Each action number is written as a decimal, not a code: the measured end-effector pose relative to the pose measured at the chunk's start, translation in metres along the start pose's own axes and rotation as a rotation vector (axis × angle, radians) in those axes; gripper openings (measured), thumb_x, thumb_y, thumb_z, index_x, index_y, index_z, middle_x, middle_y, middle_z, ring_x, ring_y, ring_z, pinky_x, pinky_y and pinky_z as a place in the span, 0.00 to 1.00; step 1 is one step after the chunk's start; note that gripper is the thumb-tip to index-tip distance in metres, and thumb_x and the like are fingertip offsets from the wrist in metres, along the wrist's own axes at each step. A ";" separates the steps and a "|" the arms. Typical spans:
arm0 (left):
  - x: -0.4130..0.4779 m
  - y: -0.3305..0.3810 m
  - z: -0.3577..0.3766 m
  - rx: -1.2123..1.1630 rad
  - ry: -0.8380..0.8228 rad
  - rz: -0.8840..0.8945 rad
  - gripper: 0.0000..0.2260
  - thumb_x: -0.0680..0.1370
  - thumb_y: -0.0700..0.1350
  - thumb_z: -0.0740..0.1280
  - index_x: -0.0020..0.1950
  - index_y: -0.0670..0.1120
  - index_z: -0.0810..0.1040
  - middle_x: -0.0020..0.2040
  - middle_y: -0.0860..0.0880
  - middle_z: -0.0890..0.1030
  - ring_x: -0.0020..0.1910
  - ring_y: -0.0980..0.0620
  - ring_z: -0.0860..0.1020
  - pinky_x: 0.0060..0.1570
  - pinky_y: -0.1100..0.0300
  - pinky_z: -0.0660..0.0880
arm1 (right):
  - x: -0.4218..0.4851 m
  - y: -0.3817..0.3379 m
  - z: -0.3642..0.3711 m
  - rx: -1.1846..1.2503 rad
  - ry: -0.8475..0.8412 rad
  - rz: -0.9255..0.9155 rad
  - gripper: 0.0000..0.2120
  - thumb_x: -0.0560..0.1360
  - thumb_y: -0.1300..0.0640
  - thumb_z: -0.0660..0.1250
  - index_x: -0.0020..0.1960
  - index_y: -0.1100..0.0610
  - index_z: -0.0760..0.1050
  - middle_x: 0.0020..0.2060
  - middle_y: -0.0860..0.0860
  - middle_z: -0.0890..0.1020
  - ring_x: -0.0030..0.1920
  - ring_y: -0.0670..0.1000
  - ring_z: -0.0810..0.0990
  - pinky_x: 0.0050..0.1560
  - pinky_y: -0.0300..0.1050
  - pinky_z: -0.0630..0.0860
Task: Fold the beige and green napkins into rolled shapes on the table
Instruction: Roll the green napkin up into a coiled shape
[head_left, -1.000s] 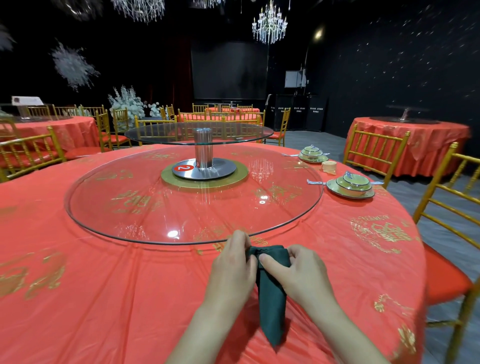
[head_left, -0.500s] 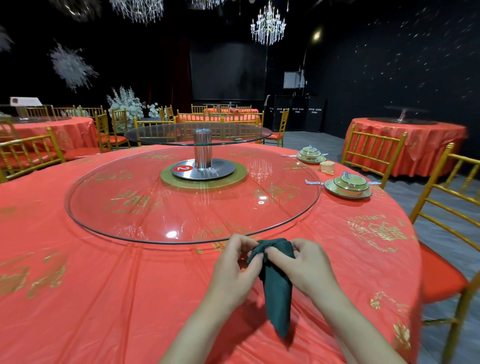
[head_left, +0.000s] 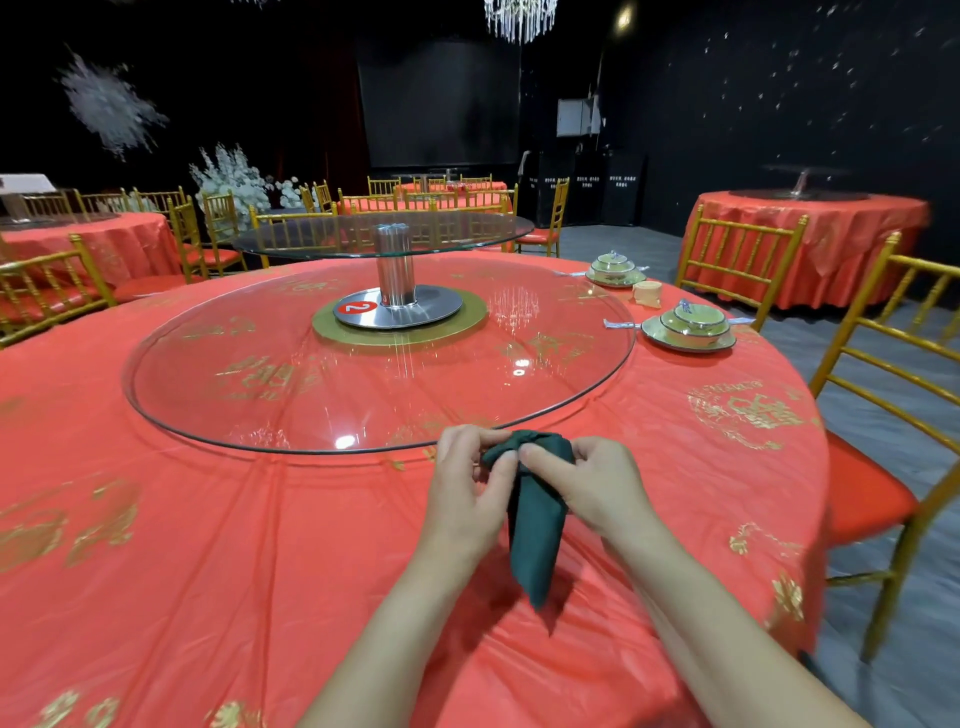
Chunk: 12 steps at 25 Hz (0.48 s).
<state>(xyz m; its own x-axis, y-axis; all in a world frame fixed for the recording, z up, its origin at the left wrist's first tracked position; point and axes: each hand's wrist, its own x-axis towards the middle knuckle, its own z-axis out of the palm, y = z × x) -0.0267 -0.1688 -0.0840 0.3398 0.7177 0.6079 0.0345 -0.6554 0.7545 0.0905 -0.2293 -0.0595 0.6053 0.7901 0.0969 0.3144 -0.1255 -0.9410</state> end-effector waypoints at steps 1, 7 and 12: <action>-0.001 0.001 0.001 -0.020 -0.033 0.003 0.07 0.71 0.47 0.64 0.48 0.58 0.74 0.46 0.53 0.73 0.45 0.64 0.72 0.44 0.75 0.67 | 0.002 0.003 0.000 0.107 -0.005 0.045 0.15 0.65 0.49 0.74 0.30 0.59 0.74 0.26 0.52 0.75 0.29 0.50 0.73 0.32 0.44 0.68; 0.003 -0.003 -0.008 0.075 -0.107 0.022 0.15 0.74 0.33 0.64 0.45 0.55 0.73 0.44 0.53 0.73 0.43 0.65 0.72 0.42 0.74 0.67 | 0.003 0.015 0.002 0.212 -0.092 0.112 0.11 0.69 0.56 0.73 0.35 0.63 0.78 0.32 0.59 0.80 0.34 0.54 0.78 0.37 0.49 0.72; 0.010 -0.007 -0.011 0.431 -0.102 0.161 0.11 0.69 0.28 0.62 0.45 0.42 0.70 0.41 0.52 0.68 0.37 0.55 0.64 0.37 0.64 0.60 | 0.000 0.012 0.008 0.076 -0.065 0.047 0.25 0.55 0.41 0.72 0.35 0.63 0.75 0.29 0.55 0.75 0.31 0.51 0.74 0.34 0.48 0.70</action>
<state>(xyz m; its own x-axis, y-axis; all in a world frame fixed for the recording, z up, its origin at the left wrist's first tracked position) -0.0345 -0.1544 -0.0810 0.4628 0.5865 0.6647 0.3537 -0.8098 0.4682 0.0891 -0.2260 -0.0734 0.5686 0.8219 0.0337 0.2293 -0.1190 -0.9661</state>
